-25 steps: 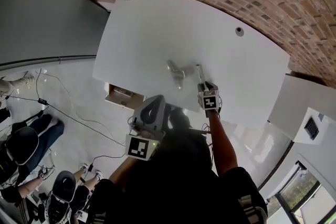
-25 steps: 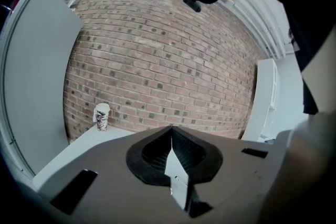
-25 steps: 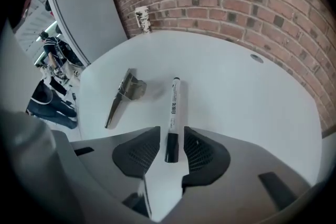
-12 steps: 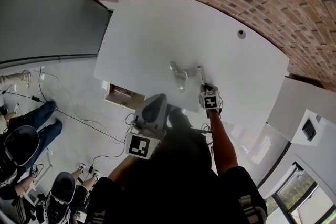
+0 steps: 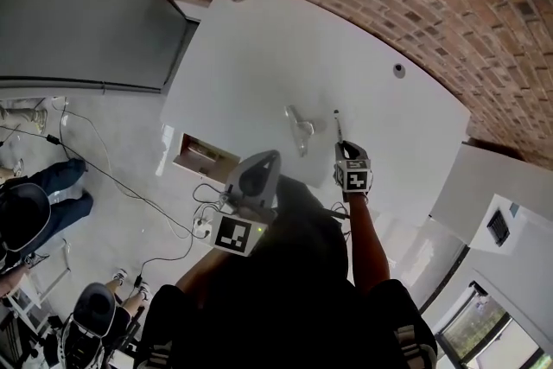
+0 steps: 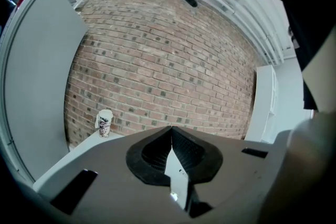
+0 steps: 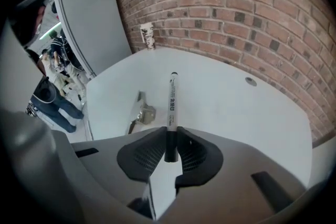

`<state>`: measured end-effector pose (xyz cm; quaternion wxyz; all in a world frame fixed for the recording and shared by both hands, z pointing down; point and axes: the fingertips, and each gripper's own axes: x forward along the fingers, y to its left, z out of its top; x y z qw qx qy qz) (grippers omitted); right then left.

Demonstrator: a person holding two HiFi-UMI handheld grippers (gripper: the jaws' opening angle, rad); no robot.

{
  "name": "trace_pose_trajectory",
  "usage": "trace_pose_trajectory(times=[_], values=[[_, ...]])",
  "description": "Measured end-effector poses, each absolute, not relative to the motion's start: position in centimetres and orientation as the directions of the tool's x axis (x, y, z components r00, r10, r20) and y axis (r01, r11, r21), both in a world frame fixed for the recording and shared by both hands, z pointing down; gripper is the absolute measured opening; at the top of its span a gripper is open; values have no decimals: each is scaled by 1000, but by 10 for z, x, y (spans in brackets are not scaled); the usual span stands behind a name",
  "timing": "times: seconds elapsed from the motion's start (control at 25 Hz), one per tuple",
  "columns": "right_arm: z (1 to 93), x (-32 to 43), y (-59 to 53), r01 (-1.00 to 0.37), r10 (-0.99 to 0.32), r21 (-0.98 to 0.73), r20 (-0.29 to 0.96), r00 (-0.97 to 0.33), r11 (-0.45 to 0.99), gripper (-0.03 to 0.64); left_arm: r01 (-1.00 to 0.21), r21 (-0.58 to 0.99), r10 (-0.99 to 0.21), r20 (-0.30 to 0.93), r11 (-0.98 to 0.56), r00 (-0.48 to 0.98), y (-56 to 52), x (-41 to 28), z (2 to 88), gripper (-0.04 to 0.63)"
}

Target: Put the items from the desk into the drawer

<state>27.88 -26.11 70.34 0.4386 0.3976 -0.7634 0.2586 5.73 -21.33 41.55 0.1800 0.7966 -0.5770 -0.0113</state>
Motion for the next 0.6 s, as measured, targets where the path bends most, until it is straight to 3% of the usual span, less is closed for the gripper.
trace_pose_trajectory(times=[0.24, 0.6], values=[[660, 239, -271, -737, -396, -64, 810, -432, 673, 58, -947, 276, -958, 181, -167, 222, -206, 47, 408, 5], [616, 169, -264, -530, -304, -96, 728, -615, 843, 58, -973, 230, -985, 170, 34, 5, -179, 31, 394, 5]])
